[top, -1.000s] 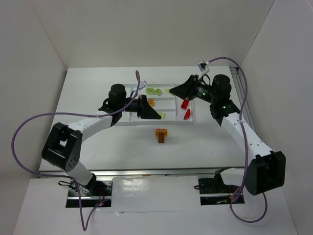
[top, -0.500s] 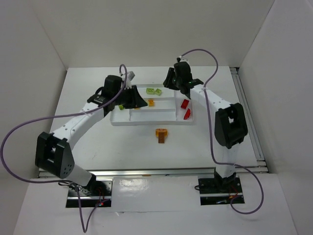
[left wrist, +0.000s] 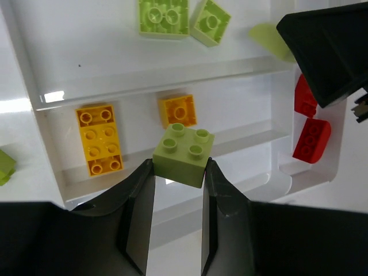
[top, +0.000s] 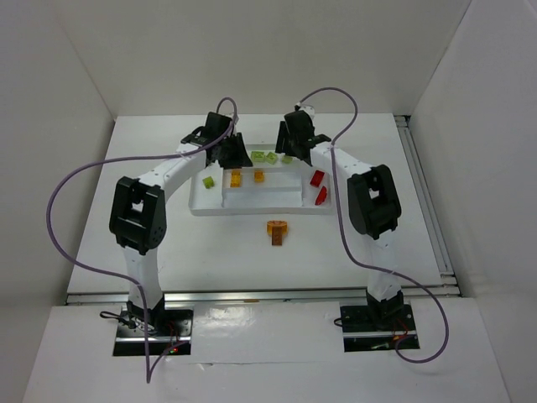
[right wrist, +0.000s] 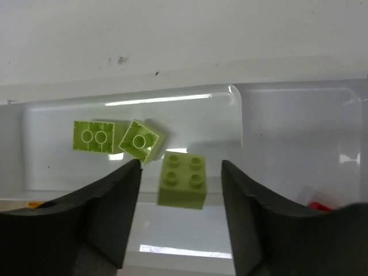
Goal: Sort the legos into containers by color
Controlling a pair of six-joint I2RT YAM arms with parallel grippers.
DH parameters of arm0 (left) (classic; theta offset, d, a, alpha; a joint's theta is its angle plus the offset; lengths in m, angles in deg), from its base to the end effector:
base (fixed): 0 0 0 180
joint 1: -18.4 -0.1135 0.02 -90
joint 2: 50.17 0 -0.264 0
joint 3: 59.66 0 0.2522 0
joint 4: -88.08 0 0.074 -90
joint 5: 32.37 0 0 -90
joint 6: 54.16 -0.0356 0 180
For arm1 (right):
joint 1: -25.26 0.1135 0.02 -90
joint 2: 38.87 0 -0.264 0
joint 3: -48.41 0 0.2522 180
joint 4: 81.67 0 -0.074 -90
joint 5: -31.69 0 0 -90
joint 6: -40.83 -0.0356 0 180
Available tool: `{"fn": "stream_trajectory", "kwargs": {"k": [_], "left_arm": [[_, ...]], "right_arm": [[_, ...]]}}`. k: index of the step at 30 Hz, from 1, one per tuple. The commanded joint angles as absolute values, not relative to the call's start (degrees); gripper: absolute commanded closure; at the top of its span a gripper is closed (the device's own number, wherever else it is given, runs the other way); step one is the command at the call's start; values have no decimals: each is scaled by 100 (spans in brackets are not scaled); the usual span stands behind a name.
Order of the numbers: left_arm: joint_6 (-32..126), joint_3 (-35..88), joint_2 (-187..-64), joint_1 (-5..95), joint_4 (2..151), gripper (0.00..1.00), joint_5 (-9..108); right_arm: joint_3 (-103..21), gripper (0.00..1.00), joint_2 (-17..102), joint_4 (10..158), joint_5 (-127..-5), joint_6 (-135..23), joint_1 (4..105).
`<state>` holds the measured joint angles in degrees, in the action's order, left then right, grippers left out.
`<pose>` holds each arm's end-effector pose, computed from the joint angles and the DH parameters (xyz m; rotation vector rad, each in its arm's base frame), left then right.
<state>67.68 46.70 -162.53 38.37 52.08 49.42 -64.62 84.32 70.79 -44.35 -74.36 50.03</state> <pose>0.4235 -0.1593 0.2582 -0.1702 2.3710 -0.6155 0.4564 0.2011 0.2236 0.1410 2.2099 0.2130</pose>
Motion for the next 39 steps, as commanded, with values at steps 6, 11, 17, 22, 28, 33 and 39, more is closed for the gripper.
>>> {"fn": "stream_trajectory", "kwargs": {"k": [6,11,17,22,28,33,39], "left_arm": [[6810,5325,-16635,3624,4997,100,5069],[6810,5700,-16987,3572,4997,100,5226],[6678,6868,-17716,3519,4578,38,5305],[6493,6996,-17499,3519,4259,6,5578],[6564,5924,-16427,3641,4452,9,5701],[6695,4625,-15040,3922,4857,10,5701],[6739,4173,-14176,3923,4909,12,5640]], "right_arm": [[-6521,20,8102,7191,-4407,-7281,4978],[-5555,20,6908,7550,-4284,-7386,4978],[-4201,20,5459,7447,-4178,-7387,4872],[-3366,20,4508,7095,-4118,-7317,4688],[-2664,20,3637,6646,-4766,-7202,4626],[-1345,21,2952,7058,-5311,-7922,5468],[-798,8,3020,7209,-4444,-8898,7022]]}}
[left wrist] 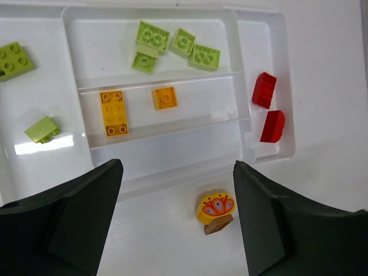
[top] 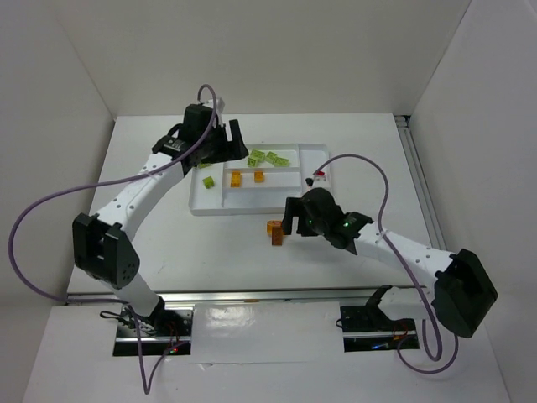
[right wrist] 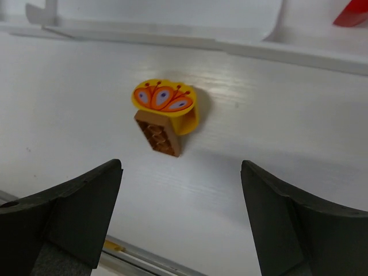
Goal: Sort the legos into containers by color
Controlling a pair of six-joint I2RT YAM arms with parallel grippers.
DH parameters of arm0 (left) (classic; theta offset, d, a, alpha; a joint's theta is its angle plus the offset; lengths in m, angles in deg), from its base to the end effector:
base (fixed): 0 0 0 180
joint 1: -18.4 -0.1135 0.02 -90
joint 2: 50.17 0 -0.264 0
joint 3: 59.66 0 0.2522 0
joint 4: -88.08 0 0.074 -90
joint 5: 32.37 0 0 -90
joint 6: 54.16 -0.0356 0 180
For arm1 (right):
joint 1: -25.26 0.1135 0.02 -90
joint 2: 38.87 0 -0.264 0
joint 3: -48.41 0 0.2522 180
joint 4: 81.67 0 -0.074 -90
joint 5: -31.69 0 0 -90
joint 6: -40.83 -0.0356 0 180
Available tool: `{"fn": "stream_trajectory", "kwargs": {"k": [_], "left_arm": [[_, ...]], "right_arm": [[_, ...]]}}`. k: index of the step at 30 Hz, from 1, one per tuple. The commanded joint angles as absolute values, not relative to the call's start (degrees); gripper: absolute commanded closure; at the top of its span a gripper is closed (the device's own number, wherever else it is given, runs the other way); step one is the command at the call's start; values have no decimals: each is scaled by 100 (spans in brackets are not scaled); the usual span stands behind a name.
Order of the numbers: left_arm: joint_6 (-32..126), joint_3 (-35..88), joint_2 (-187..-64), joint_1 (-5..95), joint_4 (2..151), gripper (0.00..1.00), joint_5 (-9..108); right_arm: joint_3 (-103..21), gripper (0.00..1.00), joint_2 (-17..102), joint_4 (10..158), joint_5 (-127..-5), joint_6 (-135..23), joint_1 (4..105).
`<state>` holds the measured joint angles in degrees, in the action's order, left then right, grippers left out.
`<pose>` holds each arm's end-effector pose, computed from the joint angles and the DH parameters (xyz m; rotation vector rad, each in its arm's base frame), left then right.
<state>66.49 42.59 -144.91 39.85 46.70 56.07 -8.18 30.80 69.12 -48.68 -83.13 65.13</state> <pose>0.3560 -0.1409 0.3485 -0.1616 2.2084 -0.5455 0.1993 0.1587 0.2306 -0.0336 2.3414 0.4639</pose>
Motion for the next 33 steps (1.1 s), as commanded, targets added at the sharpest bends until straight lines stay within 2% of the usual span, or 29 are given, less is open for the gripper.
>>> {"fn": "stream_trajectory", "kwargs": {"k": [1,6,10,18,25,30,33], "left_arm": [[6739,4173,-14123,3923,4909,12,5640],[6669,4121,-14052,3923,4804,13,5587],[6669,4059,-14052,3923,4804,14,5465],[6616,4059,-14105,3923,4804,14,5412],[6616,4059,-14158,3923,4804,14,5411],[6616,4059,-14158,3923,4804,14,5359],[6616,4059,-14158,3923,4804,14,5359]], "right_arm": [[-798,8,3265,7296,-4164,-8968,7200],[-1351,10,4206,7086,-3179,-9303,7991],[-1457,17,4707,7331,-3116,-9303,7992],[-1712,38,5156,7463,-2974,-9171,8045],[-1897,46,5429,7463,-2974,-9118,8045],[-1897,46,5596,7463,-2922,-9066,8045],[-1950,59,5596,7403,-2869,-9066,8045]]}}
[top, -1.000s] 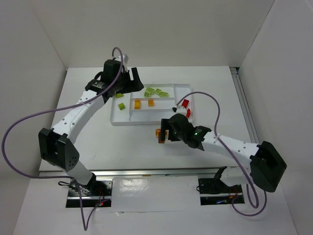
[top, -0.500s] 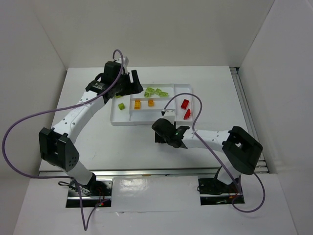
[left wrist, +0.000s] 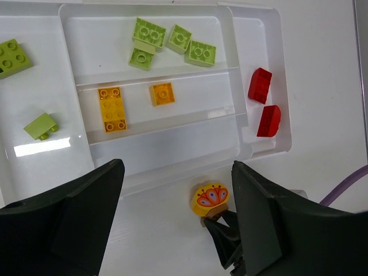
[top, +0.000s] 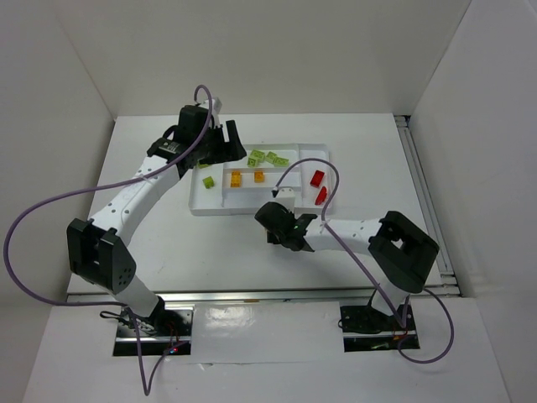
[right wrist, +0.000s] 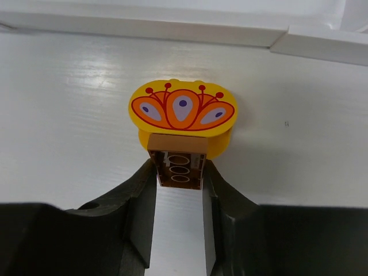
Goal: Sort the legos into containers by color
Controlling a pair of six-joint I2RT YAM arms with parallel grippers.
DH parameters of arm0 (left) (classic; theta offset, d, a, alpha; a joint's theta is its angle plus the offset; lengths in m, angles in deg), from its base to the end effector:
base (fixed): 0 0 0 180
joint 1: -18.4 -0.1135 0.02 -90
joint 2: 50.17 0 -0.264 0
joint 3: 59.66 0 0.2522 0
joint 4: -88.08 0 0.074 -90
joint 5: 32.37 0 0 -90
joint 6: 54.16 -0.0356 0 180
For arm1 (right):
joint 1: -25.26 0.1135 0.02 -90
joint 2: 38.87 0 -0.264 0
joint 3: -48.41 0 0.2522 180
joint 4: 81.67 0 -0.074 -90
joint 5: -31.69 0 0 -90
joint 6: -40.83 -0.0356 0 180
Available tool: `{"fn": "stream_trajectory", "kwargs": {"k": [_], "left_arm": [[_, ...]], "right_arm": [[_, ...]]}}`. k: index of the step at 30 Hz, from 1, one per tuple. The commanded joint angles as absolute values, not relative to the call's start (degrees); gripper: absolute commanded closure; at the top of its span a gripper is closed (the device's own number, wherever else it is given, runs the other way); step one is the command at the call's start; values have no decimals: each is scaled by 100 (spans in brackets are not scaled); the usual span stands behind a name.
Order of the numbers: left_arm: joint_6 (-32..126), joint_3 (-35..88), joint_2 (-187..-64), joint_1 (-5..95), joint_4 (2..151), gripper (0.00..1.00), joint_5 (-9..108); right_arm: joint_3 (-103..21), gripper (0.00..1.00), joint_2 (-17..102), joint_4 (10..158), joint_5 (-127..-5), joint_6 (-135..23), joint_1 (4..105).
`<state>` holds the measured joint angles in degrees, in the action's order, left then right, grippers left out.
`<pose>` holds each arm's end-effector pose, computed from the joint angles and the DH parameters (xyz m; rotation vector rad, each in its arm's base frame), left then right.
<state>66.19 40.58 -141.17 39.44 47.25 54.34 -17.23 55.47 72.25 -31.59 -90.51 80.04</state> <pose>0.3417 -0.1336 0.3606 -0.1419 2.1740 -0.5843 0.1989 0.2540 0.1692 -0.1007 2.3946 0.1849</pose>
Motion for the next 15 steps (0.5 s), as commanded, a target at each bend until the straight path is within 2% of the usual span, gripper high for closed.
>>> {"fn": "stream_trajectory", "kwargs": {"k": [1,4,8,9,12,13,14,15], "left_arm": [[6564,4059,-14158,3923,4804,14,5359],[6564,4059,-14158,3923,4804,14,5306],[6275,4059,-14158,4063,4717,15,5278],[6178,4059,-14158,4125,4638,15,5340],[5703,3998,-13921,4309,4584,15,5184],[5589,3945,-13851,4310,4584,14,5183],[5405,3884,-13798,4310,4584,14,5235],[5299,3883,-13649,4258,4506,14,5444]], "right_arm": [[-2028,70,5596,7332,-2869,-9066,8045],[-2081,89,5360,7121,-2816,-9066,8045],[-2012,94,4588,6954,-3061,-8715,8045],[-1933,95,4333,6954,-3306,-8627,7732],[-1450,93,3121,7708,-5517,-7994,6712],[-1388,92,2700,7831,-6759,-7915,6405],[-1387,92,2574,7928,-7406,-7749,6071],[-1387,92,2503,7929,-8579,-7747,5380]]}}
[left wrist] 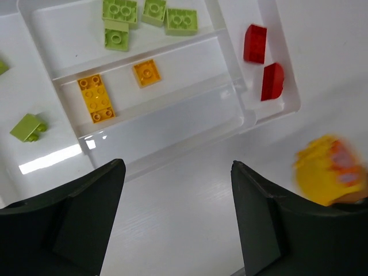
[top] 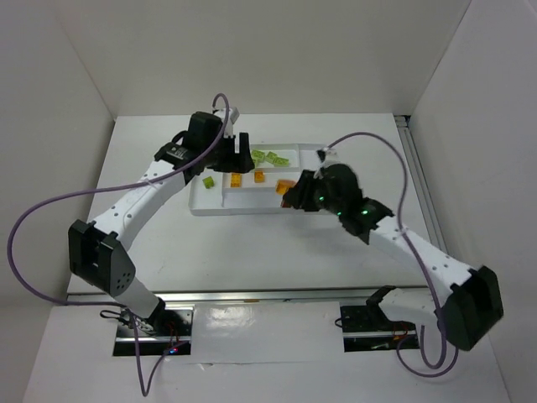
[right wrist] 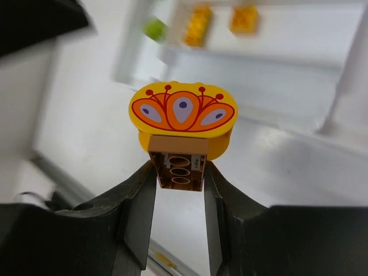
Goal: Sort the legos into containers by color
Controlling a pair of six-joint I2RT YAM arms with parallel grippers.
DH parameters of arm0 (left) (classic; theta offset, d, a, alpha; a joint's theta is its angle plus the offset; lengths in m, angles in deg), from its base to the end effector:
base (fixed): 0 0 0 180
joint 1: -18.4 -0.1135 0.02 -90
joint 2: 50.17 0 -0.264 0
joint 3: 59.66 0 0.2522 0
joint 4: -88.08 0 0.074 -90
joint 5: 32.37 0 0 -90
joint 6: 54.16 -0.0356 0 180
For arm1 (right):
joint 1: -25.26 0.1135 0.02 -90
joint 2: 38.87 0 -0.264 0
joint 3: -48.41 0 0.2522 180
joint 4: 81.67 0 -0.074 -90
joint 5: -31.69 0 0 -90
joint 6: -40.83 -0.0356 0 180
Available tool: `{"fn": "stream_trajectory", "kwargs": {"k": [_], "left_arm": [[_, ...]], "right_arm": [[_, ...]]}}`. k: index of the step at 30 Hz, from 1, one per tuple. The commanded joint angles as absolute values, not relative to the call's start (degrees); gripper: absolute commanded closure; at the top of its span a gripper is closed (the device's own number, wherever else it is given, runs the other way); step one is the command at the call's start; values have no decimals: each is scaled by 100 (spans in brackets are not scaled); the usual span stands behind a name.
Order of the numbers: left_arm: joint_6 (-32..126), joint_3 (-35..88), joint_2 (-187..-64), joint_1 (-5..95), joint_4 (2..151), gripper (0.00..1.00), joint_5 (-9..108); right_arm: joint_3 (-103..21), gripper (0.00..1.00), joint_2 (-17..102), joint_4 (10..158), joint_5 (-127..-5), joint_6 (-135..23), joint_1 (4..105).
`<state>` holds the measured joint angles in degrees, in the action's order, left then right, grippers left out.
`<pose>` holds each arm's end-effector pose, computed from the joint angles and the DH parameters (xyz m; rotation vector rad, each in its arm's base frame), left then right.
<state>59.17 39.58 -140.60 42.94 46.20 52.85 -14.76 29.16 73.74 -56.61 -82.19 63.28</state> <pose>0.3289 -0.1534 0.3564 0.0730 2.2005 -0.5681 0.2117 0.1642 0.2831 -0.0758 2.1654 0.7087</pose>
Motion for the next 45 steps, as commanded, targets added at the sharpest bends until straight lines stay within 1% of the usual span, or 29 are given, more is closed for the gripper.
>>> {"fn": "stream_trajectory", "kwargs": {"k": [1,3,4,5,6,8,10,14,19,22,23,24,25,26,27,32,34,43,45], "left_arm": [[5159,3779,-13552,4196,4505,15,5359],[4641,3497,-13350,4135,4786,15,4606],[4473,3244,-13105,4134,4900,13,4255],[4124,3076,-12972,4134,5083,11,3355],[4025,2918,-12841,4134,5503,7,2981],[3954,2410,-12498,4134,6040,6,2374],[3953,2057,-12322,4196,6856,6,2422],[3480,1433,-12145,4537,7719,7,2380],[3084,1194,-12031,4819,8292,8,2292],[2776,1141,-12031,5126,8468,12,2291],[2636,984,-11978,5284,8782,15,2291],[2548,809,-11891,5381,8785,15,2291],[2460,598,-11794,5495,9099,15,2439],[2389,231,-11593,5705,9711,15,2554],[2337,122,-11522,5768,9935,15,2668],[2099,182,-11521,5901,9910,11,2555],[1968,183,-11574,6111,10050,10,2555],[1721,60,-11688,6313,10463,10,2520],[1721,113,-11688,6314,10464,15,2345]], "right_arm": [[-1387,92,2502,8103,-9234,-7747,5025],[-1335,92,2502,8367,-10273,-8053,4174],[-1334,92,2502,8786,-11122,-8211,3986],[-1221,92,2502,9043,-11444,-8622,3845],[-1220,92,2502,9280,-11673,-8800,3713],[-1141,92,2450,9624,-12105,-9038,3712],[-1202,92,2450,9573,-12482,-9039,3712],[-1326,92,2319,8907,-12791,-8715,3712],[-1273,92,2108,8607,-12985,-8714,3712],[-1211,92,2045,8606,-13099,-8845,3712],[-1150,92,1993,8606,-13152,-8898,3712],[-1150,92,1993,8684,-13152,-8968,3712],[-1037,92,1940,8816,-13152,-9091,3712],[-949,92,1888,9217,-13152,-9266,3712],[-869,92,1887,9369,-13152,-9433,3712],[-807,92,1834,9248,-13152,-9470,3765],[-921,91,1887,9082,-13152,-9365,3818],[-974,91,1887,9019,-13152,-9285,3818],[-974,91,1887,8966,-13152,-9233,3818]]}}
